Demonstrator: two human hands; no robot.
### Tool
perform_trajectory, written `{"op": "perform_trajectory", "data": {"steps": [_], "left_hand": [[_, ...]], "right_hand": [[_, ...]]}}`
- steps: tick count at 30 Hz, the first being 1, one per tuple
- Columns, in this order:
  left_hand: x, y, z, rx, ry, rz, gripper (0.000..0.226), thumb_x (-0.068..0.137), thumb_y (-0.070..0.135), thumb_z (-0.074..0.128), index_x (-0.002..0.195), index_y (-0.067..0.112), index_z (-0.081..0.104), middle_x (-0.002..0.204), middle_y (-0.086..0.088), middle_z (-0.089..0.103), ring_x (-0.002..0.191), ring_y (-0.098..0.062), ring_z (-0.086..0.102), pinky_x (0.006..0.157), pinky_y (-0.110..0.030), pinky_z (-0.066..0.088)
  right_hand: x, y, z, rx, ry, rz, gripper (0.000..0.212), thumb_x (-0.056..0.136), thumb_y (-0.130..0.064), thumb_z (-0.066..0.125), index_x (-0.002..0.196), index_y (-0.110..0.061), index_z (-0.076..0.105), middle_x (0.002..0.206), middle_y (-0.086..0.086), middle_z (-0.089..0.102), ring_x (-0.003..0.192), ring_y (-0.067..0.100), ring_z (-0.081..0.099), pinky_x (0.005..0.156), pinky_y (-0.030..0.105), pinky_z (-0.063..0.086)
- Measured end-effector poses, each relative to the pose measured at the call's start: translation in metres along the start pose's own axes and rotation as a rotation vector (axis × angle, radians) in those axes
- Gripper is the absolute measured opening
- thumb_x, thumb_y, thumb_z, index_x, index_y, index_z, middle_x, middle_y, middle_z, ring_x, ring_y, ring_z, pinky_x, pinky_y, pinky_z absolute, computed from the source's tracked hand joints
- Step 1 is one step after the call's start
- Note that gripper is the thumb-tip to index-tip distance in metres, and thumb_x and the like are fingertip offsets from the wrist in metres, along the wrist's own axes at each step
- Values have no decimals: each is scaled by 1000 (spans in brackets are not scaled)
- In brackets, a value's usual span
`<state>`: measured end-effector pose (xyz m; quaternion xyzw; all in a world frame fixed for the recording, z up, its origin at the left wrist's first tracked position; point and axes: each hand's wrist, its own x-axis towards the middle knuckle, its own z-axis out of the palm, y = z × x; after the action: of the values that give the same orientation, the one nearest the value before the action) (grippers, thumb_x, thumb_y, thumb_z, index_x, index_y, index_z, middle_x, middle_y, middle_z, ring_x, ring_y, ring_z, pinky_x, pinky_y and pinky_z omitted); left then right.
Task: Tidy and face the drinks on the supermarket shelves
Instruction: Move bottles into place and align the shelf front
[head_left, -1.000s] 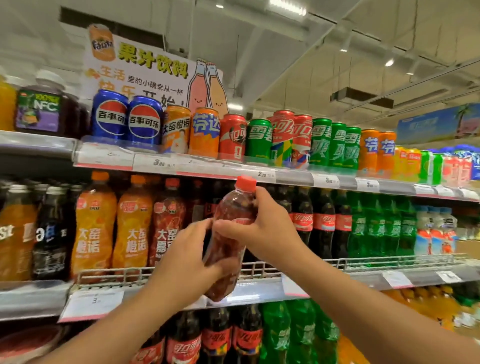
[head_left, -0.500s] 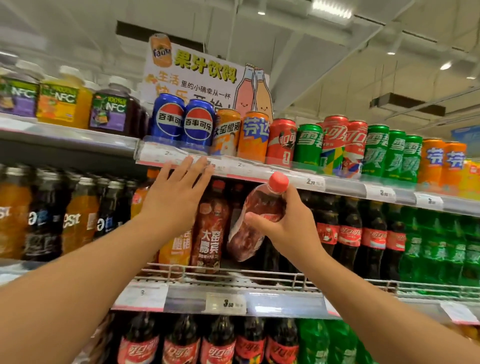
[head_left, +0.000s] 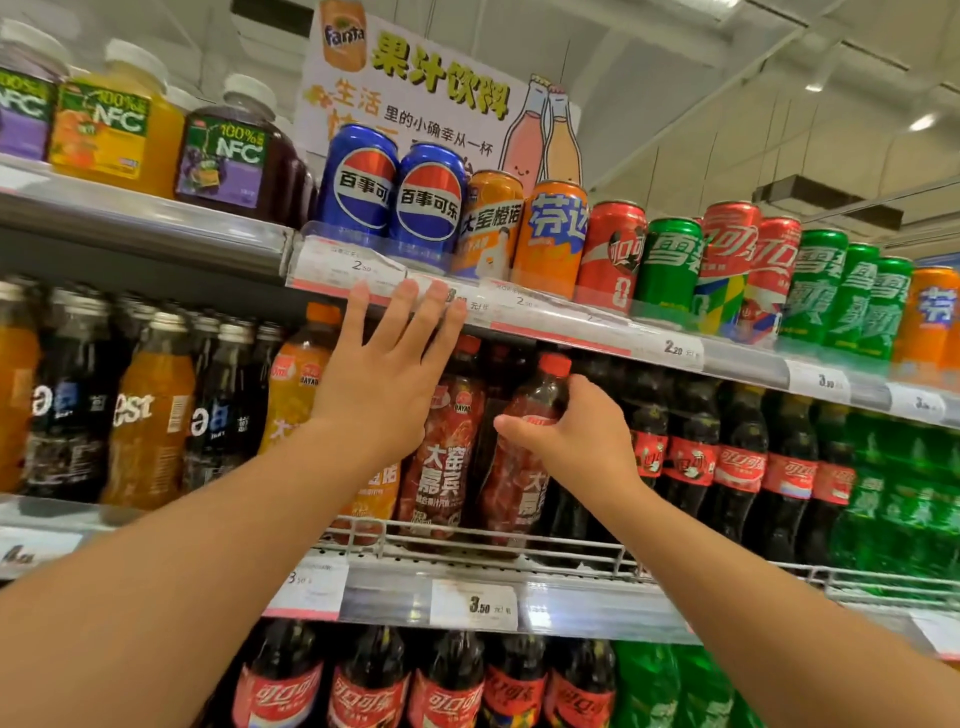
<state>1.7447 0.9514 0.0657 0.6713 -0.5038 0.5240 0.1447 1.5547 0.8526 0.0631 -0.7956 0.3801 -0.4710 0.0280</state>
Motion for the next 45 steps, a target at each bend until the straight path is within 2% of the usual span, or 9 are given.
{"op": "perform_trajectory", "data": {"steps": [5, 10, 17, 23, 29, 34, 37, 40, 45], "left_hand": [[-1, 1, 1, -13, 7, 1, 106, 80, 37, 52, 145, 11, -27, 154, -14, -22, 143, -36, -16, 113, -63, -3], [-1, 0, 2, -15, 4, 1, 110, 77, 40, 56, 146, 12, -26, 154, -14, -22, 143, -36, -17, 113, -63, -3], [0, 2, 3, -19, 14, -3, 109, 77, 39, 57, 147, 11, -21, 155, -15, -19, 143, -37, -16, 113, -63, -3], [0, 2, 4, -18, 25, -4, 109, 76, 39, 57, 147, 11, -20, 155, -16, -16, 144, -37, -14, 112, -63, -2], [-1, 3, 6, -9, 19, -9, 112, 75, 39, 58, 147, 10, -22, 155, -16, -18, 143, -38, -17, 113, -63, -3], [0, 4, 6, -9, 1, -18, 115, 72, 39, 61, 147, 11, -22, 156, -16, -15, 144, -37, -14, 113, -62, -2], [0, 2, 2, 6, -42, -15, 117, 70, 39, 64, 149, 11, -18, 156, -15, -12, 144, -37, -11, 114, -62, 0], [0, 1, -6, 13, -96, -30, 118, 69, 41, 64, 148, 13, -20, 157, -14, -13, 144, -35, -12, 114, -60, -1], [-20, 13, -23, -65, -106, -72, 113, 71, 36, 61, 150, 13, -17, 157, -17, -21, 143, -36, -23, 115, -58, -6]], "right_hand": [[14, -12, 5, -73, -85, 106, 81, 62, -66, 78, 116, -15, 46, 100, 3, 62, 79, 28, 68, 64, 43, 60], [24, -10, 4, 108, -246, 153, 52, 71, -34, 82, 108, -17, 49, 88, 7, 67, 53, 21, 69, 47, 38, 59], [20, -4, 11, 216, -156, 114, 42, 71, -36, 81, 95, -18, 52, 75, 8, 69, 50, 21, 67, 51, 45, 59], [15, -9, 16, 160, -132, 89, 50, 75, -42, 78, 108, -16, 51, 91, 8, 67, 66, 25, 69, 58, 43, 60], [15, -9, 15, -66, -162, 55, 82, 69, -50, 81, 131, -16, 39, 120, 7, 56, 95, 28, 65, 77, 40, 59], [5, -5, 21, -19, -137, 20, 95, 77, -46, 77, 150, -18, 23, 145, 9, 41, 126, 26, 50, 95, 35, 47], [-17, -2, 22, 110, -163, -2, 102, 83, -38, 75, 154, -28, 4, 160, 0, 14, 134, 19, 42, 103, 27, 40], [-64, 4, 31, 210, -90, -145, 82, 93, -18, 62, 152, -35, 7, 157, -13, 10, 101, 2, 55, 84, 11, 44], [-140, 38, 73, 12, -162, -233, 48, 99, -21, 48, 146, -22, 41, 157, -5, 26, 145, 16, 22, 119, 37, 24]]}}
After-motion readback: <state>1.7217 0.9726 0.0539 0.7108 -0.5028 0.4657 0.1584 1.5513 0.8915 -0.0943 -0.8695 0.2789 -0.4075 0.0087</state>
